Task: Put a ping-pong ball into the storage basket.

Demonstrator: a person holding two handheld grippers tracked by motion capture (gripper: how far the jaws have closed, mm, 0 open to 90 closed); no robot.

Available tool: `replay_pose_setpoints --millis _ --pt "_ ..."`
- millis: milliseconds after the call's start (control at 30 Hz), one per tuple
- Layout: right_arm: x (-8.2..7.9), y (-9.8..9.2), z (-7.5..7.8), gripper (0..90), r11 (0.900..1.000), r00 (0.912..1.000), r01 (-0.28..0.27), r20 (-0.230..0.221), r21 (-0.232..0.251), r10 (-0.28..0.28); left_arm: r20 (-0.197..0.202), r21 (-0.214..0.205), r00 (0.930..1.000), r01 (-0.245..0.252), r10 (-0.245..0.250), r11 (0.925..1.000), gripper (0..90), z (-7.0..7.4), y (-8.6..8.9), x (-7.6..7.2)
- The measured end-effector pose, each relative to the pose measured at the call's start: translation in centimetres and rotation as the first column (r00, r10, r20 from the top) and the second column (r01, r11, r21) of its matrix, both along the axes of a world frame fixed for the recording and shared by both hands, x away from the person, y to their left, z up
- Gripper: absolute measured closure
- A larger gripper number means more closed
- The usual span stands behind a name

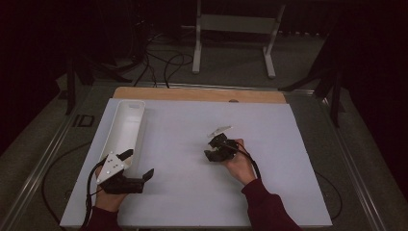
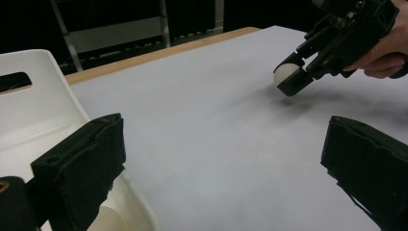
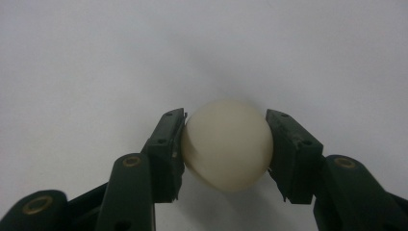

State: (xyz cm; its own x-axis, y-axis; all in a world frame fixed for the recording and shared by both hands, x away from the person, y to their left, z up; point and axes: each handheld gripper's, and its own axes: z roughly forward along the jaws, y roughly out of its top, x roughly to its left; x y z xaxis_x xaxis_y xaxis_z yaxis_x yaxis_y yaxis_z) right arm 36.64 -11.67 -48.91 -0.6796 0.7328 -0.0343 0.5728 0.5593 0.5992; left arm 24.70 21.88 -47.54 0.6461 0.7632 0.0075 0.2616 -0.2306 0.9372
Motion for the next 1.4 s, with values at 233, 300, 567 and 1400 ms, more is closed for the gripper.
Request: replay_pose_setpoints --millis 233,300,567,1400 --pt "0.0 0.0 0.3 50.2 1.0000 1.0000 -0.001 0.005 0.007 0.001 0.000 0.001 1.0000 0.001 -0.001 1.0000 2.3 0.0 0.0 0.0" --pt "0.0 -0.1 0.3 50.2 1.0000 1.0000 0.000 0.005 0.010 0.000 0.000 0.000 1.0000 0.001 -0.001 1.0000 2.3 0.0 0.0 0.0" --pt "0.0 -0.3 0.6 50.1 0.9997 0.9999 0.014 0.005 0.021 -0.014 0.000 0.000 1.0000 0.001 -0.001 1.0000 2.3 0.0 0.0 0.0" --pt "-0.3 -0.3 2.1 50.2 0.9981 0.9987 0.023 0.044 0.057 -0.026 -0.001 0.002 1.0000 0.000 0.000 1.0000 2.3 0.0 -0.1 0.0"
